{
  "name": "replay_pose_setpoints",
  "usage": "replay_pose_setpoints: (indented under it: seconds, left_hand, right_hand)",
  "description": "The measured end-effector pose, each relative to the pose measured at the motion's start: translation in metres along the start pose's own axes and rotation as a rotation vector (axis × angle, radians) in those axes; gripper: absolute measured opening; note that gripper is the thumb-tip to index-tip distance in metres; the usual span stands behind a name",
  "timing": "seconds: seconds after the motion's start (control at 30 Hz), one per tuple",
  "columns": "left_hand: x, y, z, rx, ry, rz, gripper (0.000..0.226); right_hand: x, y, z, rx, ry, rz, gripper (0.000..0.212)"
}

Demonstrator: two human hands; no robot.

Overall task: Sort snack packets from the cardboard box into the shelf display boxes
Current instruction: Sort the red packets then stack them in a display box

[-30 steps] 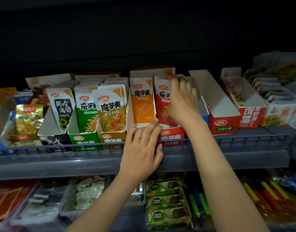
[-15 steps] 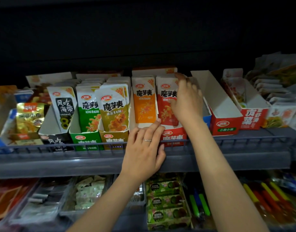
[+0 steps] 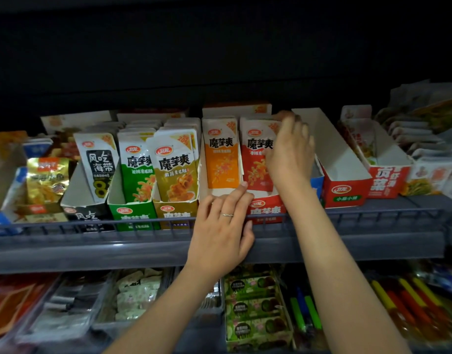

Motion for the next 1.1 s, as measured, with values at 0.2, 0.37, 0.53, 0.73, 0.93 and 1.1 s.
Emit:
replay_pose_setpoints:
  seconds: [0.2,0.37,0.53,0.73,0.93,1.1]
  left_hand:
    - [-0.001,0.0,0.0,0.006,-0.001,-0.001,0.044]
    - [-0.001,0.0,0.0,0.007,-0.005,-0.001,0.044]
    - [0.001,0.001,0.0,0.011,-0.004,-0.023,0.044]
    - [0.001,0.0,0.001,0.01,-0.002,-0.03,0.044]
    - [0.0,0.0,0.0,0.006,0.0,-0.026,0.044]
    - [0.0,0.001,0.0,0.006,-0.005,-0.017,0.044]
  right_hand:
    - [-0.003,0.0,-0.002,-0.09,0.023,0.061,0.025]
    - [-0.008,0.002,-0.003,-0.197,0.054,0.284,0.018]
    - [-0.019,-0.001,-0.003,-0.314,0.146,0.417,0.034]
    - [-0.024,-0.001,-0.003,-0.304,0.19,0.458,0.041]
    - [-0.027,0.0,-0.003,-0.356,0.222,0.443,0.065]
    - [-0.026,0.002,-0.006,-0.365,0.223,0.439,0.063]
Point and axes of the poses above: each hand's wrist, its own y-axis away from the middle knuckle, its own x-axis out of the palm, z = x × y, the point moved 1 cm from there along -y, towards the middle knuckle, and after that the axes turned 5 degrees about y, right-handed, at the moved point
